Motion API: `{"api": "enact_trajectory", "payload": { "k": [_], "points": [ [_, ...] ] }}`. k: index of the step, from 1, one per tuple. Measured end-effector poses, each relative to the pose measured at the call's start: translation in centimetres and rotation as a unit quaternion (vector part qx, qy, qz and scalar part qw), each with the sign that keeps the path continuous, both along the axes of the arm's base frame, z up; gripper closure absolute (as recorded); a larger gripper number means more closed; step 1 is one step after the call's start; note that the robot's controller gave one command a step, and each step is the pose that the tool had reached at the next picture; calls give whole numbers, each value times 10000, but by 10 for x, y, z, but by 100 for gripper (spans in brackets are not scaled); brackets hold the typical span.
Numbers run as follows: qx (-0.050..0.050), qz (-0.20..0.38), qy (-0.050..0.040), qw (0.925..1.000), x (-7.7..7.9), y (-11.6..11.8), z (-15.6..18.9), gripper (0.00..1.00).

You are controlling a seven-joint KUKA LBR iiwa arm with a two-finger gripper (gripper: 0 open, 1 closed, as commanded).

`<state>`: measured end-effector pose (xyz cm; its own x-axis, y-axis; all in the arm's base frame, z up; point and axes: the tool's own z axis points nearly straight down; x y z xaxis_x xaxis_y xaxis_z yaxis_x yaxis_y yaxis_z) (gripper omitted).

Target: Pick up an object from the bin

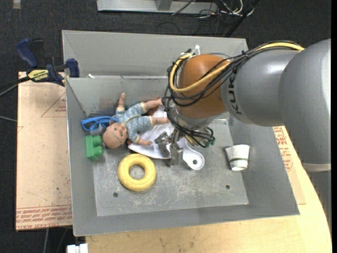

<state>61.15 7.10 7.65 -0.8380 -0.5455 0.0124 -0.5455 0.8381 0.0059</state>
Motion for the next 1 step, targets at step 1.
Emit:
{"api": "enact_trajectory", "payload": {
  "k": [1],
  "points": [
    [13, -41, 19, 10000, -1, -4, 21, 100]
  ]
}}
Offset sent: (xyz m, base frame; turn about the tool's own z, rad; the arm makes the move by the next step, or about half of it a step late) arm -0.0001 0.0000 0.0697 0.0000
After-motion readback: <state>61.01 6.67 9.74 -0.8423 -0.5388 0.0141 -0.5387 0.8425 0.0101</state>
